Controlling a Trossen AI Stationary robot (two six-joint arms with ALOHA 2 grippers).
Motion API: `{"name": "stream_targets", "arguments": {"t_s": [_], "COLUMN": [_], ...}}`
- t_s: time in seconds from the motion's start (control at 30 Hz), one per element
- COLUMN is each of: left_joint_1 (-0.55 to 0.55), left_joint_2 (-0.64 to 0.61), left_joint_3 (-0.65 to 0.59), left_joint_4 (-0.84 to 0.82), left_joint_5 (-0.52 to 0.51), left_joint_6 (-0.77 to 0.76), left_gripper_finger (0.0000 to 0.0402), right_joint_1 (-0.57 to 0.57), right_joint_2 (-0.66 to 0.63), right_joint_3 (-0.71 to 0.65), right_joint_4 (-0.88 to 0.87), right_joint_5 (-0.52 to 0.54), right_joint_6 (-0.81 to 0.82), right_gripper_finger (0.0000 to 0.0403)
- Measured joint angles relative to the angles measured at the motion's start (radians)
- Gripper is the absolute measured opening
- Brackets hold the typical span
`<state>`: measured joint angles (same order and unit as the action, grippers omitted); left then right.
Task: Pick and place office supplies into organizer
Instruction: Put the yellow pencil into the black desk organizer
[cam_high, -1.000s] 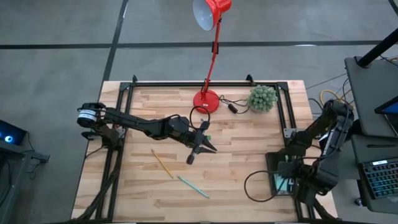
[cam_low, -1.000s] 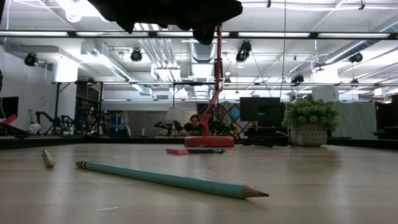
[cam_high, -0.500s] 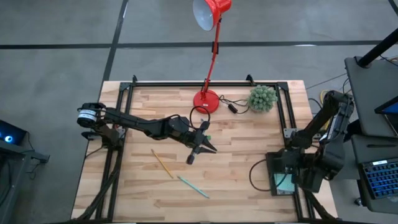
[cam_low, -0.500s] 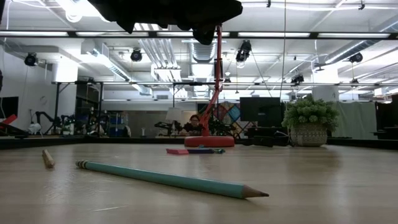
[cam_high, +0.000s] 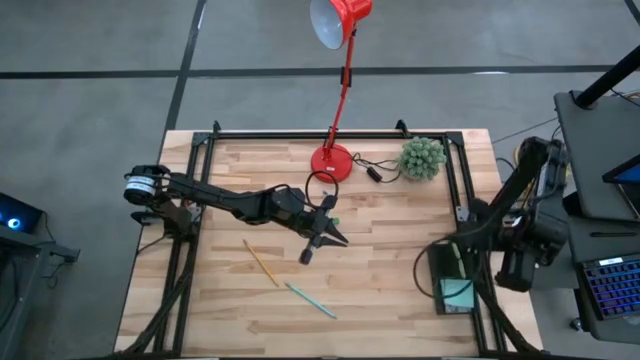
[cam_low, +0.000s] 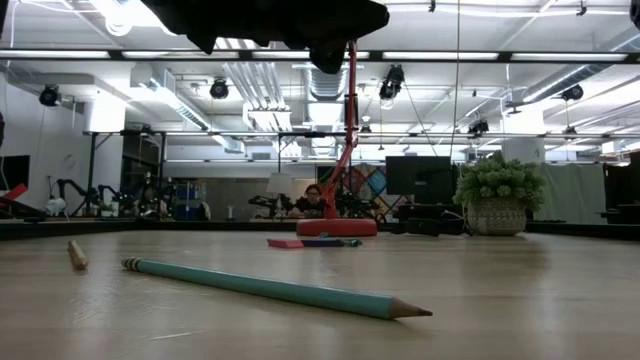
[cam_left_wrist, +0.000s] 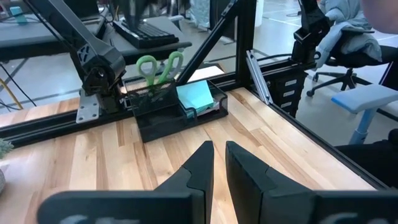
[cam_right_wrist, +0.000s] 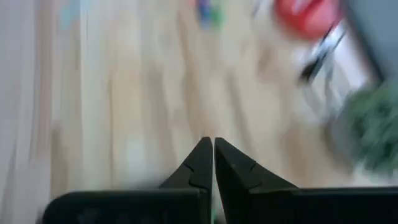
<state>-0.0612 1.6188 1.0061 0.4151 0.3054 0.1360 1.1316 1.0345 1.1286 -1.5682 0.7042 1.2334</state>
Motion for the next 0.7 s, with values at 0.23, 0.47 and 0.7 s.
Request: {"name": "stream_targets", "arguments": {"t_s": [0.23,0.47,0.7], "left_joint_1": [-0.001,0.000,0.002], "left_joint_2": [0.000,-0.042,-0.091], "left_joint_3": [0.000,0.000,0.000], "left_joint_4": [-0.006,-0.004,0.006], "left_joint_5": [0.000,-0.005,-0.019], "left_joint_6": [-0.002,0.018,0.081], "left_gripper_finger": [0.0027,0.0027,0.0027], "right_joint_1": [0.000,-0.007,-0.070], "right_joint_2": [-0.026,-0.048,-0.134], "right_joint_3": [-0.053,-0.271,-0.526], "right_joint_4": [0.122,0.494,0.981], "right_joint_5": [0.403,0.523,0.441], "right_joint_6": [0.049,-0.182,-0.423], "right_gripper_finger": [0.0009,0.0008,0.0008]}}
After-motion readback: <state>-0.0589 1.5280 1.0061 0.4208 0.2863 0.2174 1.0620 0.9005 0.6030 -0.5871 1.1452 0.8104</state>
